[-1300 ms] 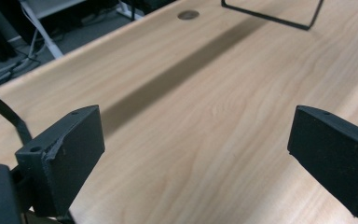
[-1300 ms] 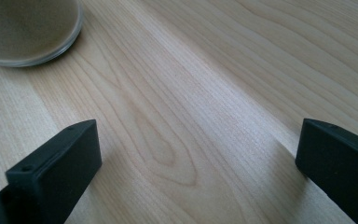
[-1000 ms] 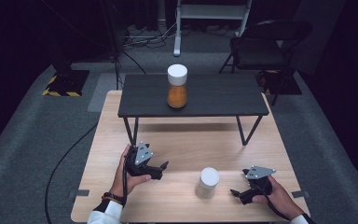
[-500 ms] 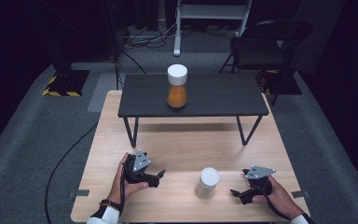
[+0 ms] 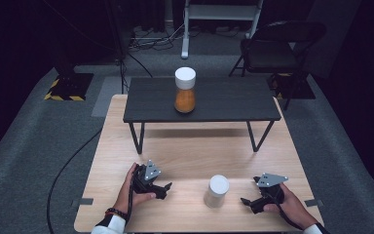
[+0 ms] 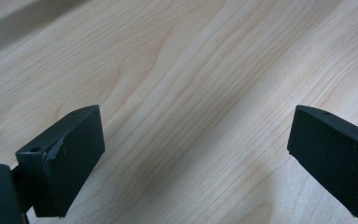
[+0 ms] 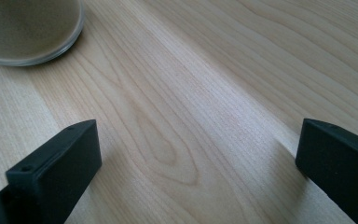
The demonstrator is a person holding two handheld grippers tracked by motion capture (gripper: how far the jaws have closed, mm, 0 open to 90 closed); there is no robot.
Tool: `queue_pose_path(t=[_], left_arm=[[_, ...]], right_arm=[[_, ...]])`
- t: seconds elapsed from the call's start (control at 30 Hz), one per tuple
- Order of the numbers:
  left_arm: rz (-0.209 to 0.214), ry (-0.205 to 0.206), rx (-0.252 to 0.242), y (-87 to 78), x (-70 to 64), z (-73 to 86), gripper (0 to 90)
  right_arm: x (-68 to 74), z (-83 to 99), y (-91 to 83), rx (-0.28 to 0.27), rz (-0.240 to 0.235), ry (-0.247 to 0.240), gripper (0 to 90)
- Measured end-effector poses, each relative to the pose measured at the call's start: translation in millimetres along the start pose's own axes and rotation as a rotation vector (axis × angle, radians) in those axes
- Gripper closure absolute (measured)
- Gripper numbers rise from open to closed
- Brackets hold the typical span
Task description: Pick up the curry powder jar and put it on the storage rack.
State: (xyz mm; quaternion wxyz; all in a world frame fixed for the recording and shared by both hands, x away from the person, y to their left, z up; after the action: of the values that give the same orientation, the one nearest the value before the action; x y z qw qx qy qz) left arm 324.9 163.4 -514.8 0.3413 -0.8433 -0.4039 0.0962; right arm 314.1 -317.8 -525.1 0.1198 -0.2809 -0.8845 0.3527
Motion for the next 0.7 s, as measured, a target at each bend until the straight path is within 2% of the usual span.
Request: queue_pose_path(t=[0.27,0.33,0.5,0.7], left_arm=[[-0.016,0.002,0.029,3.8,0.1,1.5,3.7],[-0.033,0.011,0.033,3.3,-0.2,0.6,3.7],[-0.028,-0.008,0.03,2.8,2.3,1.5,3.8],[-0.026,-0.009,0.046,4.8,3.3,2.7,3.8]], right_arm=[[0.0,0.0,0.0,0.0,0.0,0.0,0.0],[0.0,0.0,0.0,0.0,0.0,0.0,0.0],[-0.2,-0.2,0.2,0.0,-0.002,-0.002,0.0],[-0.2,-0.3,0.3,0.0,-0.002,-0.002,0.0]])
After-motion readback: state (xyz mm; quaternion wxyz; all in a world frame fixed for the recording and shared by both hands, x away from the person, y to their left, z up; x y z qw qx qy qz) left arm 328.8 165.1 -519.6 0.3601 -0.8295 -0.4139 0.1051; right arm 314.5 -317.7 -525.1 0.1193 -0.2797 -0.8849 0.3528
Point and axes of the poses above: each handheld gripper's, and its own axes: y roughly forward along the jaws, z roughly out of its underside, x roughly to its left, the point moved 10 cm from there along y, roughly forward along the jaws, and after that the axes turned 3 degrees about -z, right-handed, at the moved point
